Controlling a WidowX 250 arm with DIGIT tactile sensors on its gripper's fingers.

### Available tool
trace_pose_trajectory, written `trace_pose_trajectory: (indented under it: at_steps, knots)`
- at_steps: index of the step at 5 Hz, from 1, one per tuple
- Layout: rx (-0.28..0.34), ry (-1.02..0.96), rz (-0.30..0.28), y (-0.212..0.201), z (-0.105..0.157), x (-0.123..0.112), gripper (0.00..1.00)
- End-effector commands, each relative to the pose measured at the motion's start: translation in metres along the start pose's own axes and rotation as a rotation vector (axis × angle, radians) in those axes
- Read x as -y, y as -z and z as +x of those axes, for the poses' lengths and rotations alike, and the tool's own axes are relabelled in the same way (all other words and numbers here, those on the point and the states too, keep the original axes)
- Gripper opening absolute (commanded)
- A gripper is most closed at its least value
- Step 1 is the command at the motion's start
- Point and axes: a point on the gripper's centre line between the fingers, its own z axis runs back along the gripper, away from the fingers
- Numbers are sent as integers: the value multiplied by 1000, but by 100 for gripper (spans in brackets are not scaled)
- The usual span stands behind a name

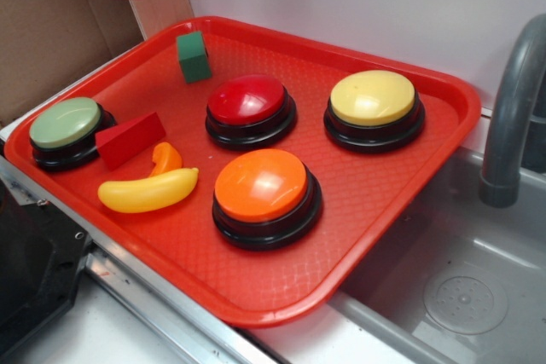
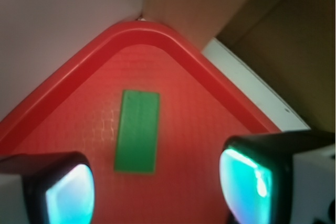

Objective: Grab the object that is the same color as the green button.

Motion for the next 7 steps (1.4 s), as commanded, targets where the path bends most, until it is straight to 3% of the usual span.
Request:
trace_pose_trajectory:
  at_steps: [1, 4, 5, 7]
  knots:
    - [52, 41, -35, 32, 18, 4, 100]
    - [-11, 92, -30, 71, 4, 9, 100]
    - [-23, 120, -51, 82, -1, 12, 0]
    - [9, 195, -75, 73, -6, 12, 0]
